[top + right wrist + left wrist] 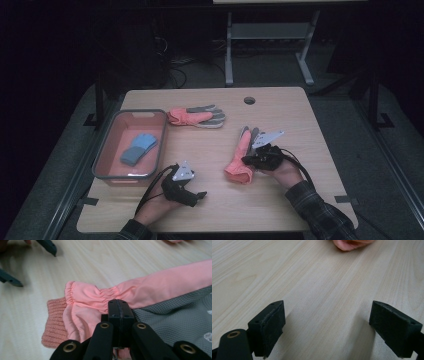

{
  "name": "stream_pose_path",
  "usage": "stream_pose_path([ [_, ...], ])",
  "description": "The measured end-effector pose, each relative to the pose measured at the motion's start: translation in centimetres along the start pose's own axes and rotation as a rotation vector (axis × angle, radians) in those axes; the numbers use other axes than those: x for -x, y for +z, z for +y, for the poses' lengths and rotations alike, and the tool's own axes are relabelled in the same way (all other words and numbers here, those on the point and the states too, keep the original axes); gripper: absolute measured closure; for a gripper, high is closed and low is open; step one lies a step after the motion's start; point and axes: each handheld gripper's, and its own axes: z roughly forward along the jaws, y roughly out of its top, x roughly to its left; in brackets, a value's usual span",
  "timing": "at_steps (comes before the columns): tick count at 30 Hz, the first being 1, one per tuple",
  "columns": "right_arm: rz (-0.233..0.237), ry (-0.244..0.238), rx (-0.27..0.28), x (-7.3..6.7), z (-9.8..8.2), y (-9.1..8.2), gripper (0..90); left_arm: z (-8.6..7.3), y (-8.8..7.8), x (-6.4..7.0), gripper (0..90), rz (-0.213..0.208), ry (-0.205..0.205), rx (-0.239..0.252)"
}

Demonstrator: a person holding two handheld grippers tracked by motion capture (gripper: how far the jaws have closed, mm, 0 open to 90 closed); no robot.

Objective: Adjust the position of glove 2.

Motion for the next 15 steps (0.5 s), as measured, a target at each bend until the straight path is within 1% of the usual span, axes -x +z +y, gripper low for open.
stream_pose_path([
  [3,0.010,0.011,-0.005,-1.2,-0.4,-0.4,90.0,0.0,0.0,0.0,12.7,0.002,0.004,0.000],
  [6,0.028,0.007,-0.008,-2.5,-0.8,-0.7,90.0,0.0,0.0,0.0,12.8,0.002,0.005,-0.001],
  [9,0.052,0.001,-0.010,-3.9,-1.0,-0.9,90.0,0.0,0.0,0.0,12.8,0.000,-0.005,0.004],
  [10,0.060,-0.016,-0.009,-4.3,-1.1,-0.9,90.0,0.0,0.0,0.0,12.8,0.000,-0.003,0.003],
  [11,0.065,-0.022,-0.008,-4.7,-1.0,-1.1,90.0,0.0,0.0,0.0,12.8,0.000,-0.004,0.003],
  [13,0.063,-0.032,0.017,-4.7,-0.8,-1.8,90.0,0.0,0.0,0.0,12.8,0.000,-0.004,0.003],
  [14,0.052,-0.021,0.031,-4.5,-0.7,-2.2,90.0,0.0,0.0,0.0,12.7,0.000,-0.004,0.003],
  [15,0.038,-0.019,0.048,-3.9,-0.6,-2.6,90.0,0.0,0.0,0.0,12.8,0.000,-0.001,0.001],
])
